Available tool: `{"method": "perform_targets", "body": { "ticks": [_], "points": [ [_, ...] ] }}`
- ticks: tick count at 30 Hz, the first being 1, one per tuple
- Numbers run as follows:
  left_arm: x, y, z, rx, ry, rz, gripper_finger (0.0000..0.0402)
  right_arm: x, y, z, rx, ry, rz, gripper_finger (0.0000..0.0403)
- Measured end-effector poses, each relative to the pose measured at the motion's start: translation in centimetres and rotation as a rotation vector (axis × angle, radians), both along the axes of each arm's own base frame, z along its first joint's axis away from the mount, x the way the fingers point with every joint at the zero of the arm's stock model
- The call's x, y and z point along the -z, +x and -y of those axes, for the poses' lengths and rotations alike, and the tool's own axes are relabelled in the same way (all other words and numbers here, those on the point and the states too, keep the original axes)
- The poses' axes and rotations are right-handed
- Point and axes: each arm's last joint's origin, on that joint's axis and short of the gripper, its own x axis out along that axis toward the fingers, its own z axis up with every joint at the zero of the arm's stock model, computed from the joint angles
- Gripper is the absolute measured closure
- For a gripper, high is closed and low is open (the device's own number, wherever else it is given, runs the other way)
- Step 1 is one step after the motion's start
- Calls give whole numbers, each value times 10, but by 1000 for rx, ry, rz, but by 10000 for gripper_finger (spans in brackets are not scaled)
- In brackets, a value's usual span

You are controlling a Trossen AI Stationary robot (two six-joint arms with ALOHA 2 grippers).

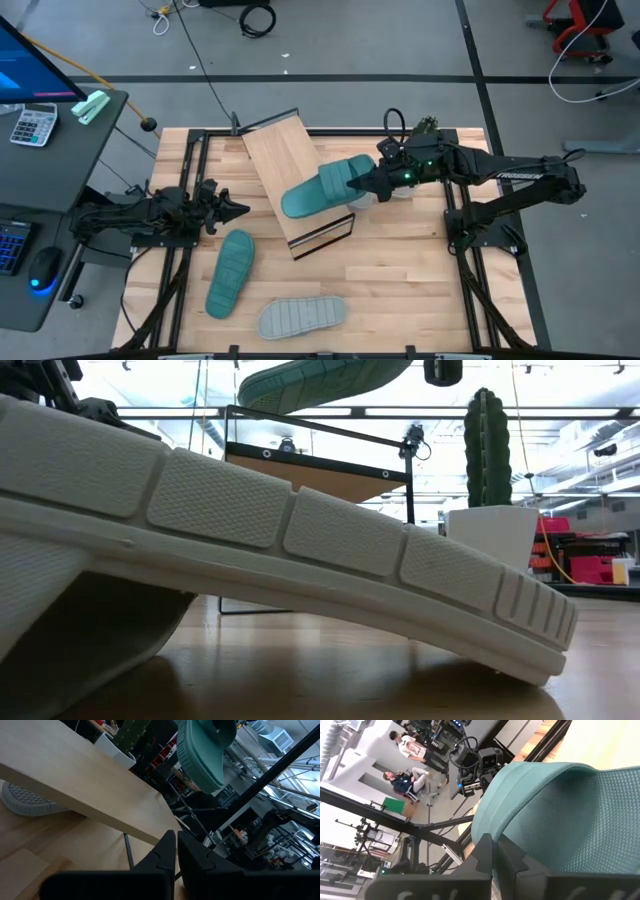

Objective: Pick and place slides into the shelf
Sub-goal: Put the right green slipper on the shelf

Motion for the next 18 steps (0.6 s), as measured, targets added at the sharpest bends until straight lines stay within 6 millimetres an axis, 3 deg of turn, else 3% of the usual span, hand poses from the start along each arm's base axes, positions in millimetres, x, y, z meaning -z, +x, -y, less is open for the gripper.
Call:
{"method": "perform_targets", "body": {
  "ticks": [18],
  "points": [
    [0, 0, 0, 0, 1, -1, 381, 0, 0, 0, -1, -7, 1, 396]
  ]
}}
